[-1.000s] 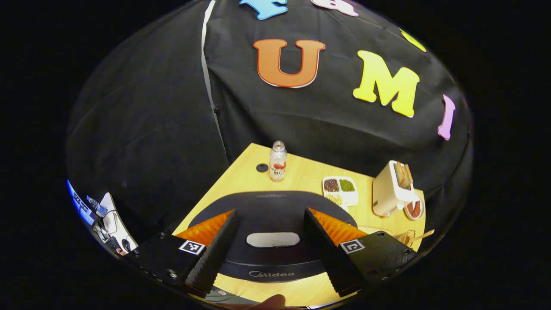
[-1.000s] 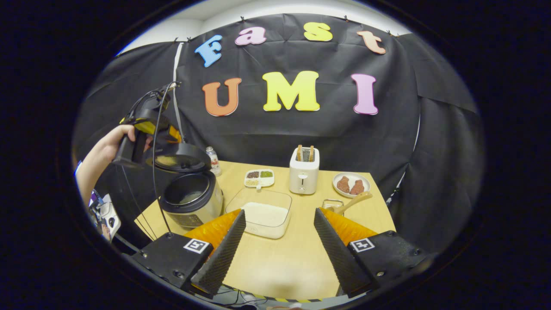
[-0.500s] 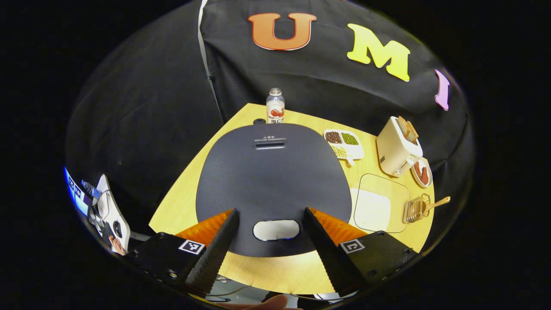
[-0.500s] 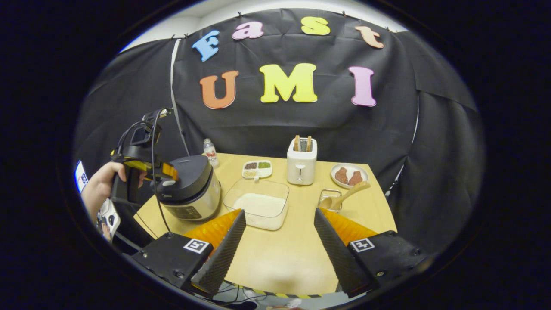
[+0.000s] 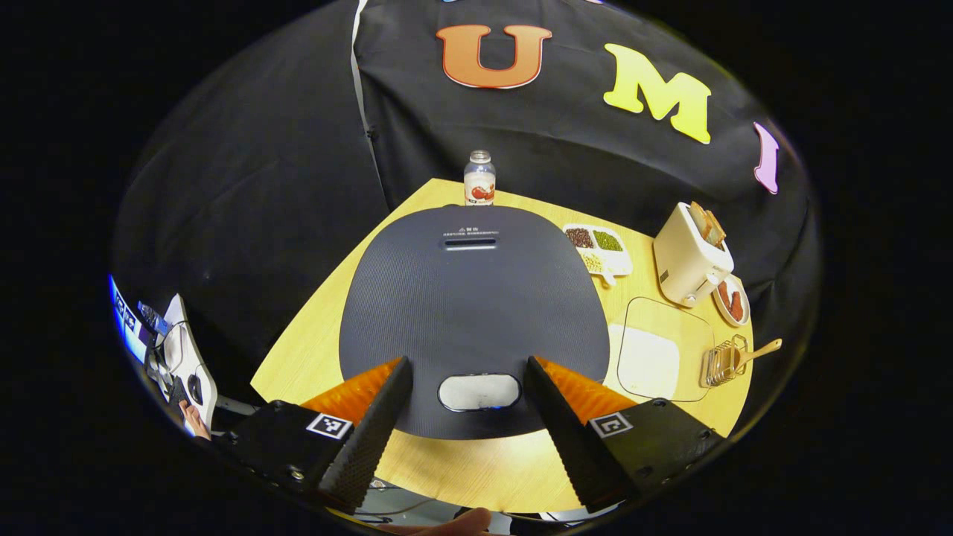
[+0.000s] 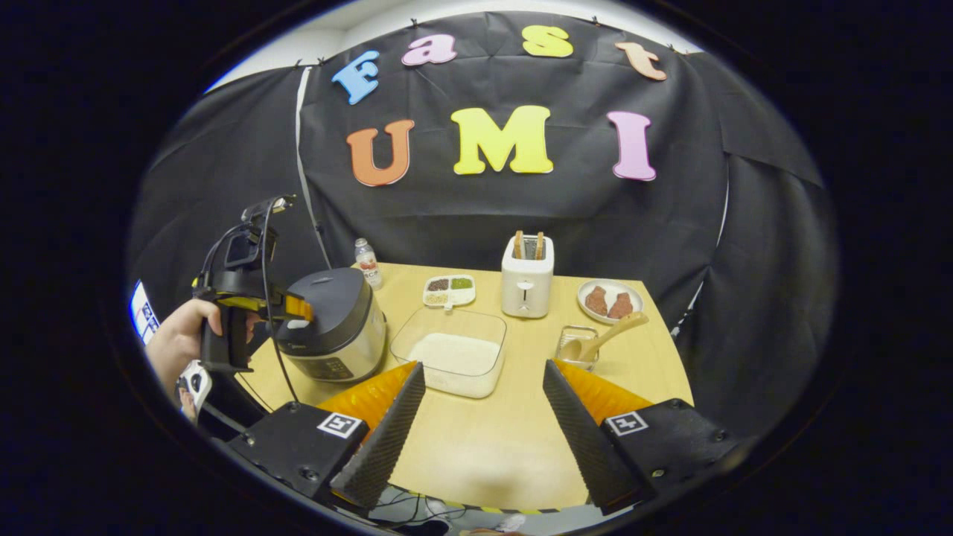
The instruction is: Close the left gripper, press the button to open the rice cooker; take a wooden spoon from the chopstick holder with the right hand, scoop a spoonful of rice and pour it into the rice cooker, then put the wooden spoon back into the chopstick holder.
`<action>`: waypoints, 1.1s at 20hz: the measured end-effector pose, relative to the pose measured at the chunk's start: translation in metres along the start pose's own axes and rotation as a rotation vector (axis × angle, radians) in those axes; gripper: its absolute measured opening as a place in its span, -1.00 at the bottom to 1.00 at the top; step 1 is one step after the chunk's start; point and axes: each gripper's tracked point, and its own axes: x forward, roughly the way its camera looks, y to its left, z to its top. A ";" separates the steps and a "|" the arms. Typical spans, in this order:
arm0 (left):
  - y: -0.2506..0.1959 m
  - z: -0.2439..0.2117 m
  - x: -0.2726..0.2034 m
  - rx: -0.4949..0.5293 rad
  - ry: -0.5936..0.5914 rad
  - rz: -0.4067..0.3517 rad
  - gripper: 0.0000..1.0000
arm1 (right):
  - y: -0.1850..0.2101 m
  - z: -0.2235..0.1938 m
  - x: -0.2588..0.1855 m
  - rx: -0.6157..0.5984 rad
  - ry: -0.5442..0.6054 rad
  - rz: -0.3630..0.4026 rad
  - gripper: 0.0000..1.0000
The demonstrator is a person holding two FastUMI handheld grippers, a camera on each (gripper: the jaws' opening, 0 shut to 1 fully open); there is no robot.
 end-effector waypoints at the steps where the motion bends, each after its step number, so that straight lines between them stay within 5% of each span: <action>1: 0.001 0.000 0.001 0.001 -0.003 0.000 1.00 | 0.000 0.002 0.001 0.001 -0.006 -0.002 0.94; 6: -0.002 0.043 -0.022 0.000 -0.223 -0.005 0.92 | -0.011 0.029 -0.003 0.028 -0.124 -0.043 1.00; 12: -0.022 0.107 -0.146 0.099 -0.642 -0.055 0.89 | -0.019 0.098 -0.030 0.000 -0.342 -0.145 1.00; 17: -0.037 0.108 -0.234 0.116 -0.800 -0.139 0.91 | -0.008 0.140 -0.060 -0.060 -0.487 -0.188 1.00; 22: -0.037 0.103 -0.284 0.144 -0.943 -0.163 0.91 | -0.003 0.141 -0.074 -0.012 -0.495 -0.173 0.94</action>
